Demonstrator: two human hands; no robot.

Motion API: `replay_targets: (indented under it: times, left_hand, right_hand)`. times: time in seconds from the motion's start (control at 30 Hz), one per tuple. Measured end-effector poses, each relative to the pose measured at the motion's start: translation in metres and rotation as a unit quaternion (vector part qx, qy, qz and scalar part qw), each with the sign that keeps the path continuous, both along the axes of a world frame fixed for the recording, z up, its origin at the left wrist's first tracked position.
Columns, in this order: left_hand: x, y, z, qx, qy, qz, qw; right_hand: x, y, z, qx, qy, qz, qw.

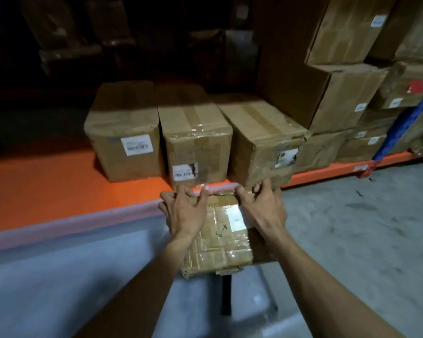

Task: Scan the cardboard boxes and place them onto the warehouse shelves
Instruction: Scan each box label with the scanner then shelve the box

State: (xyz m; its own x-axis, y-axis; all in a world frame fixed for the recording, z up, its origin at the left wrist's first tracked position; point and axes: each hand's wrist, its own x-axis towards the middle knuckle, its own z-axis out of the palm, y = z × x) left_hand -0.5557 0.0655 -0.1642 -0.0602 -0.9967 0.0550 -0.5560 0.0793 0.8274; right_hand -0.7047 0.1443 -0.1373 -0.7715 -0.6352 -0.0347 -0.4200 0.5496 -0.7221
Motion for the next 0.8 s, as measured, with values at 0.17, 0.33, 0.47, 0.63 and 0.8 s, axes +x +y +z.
replay_targets:
  times: [0.17, 0.33, 0.47, 0.63, 0.8]
  left_hand:
    - [0.01, 0.047, 0.005, 0.091, 0.025, 0.061, 0.994]
    - [0.027, 0.078, 0.014, 0.26, 0.026, 0.002, 0.965]
    - [0.046, 0.096, -0.002, 0.372, 0.085, -0.013, 0.924]
    - [0.058, 0.102, -0.021, 0.4, 0.117, -0.026, 0.909]
    - [0.053, 0.101, -0.045, 0.369, 0.143, 0.013, 0.918]
  right_hand:
    - [0.018, 0.046, 0.003, 0.022, -0.105, -0.005, 0.994]
    - [0.011, 0.078, 0.003, 0.086, -0.154, 0.016, 0.984]
    - [0.003, 0.084, -0.02, 0.177, -0.162, 0.063, 0.969]
    - [-0.001, 0.077, -0.028, 0.283, -0.158, 0.142, 0.935]
    - [0.0, 0.082, -0.043, 0.211, -0.218, 0.13, 0.944]
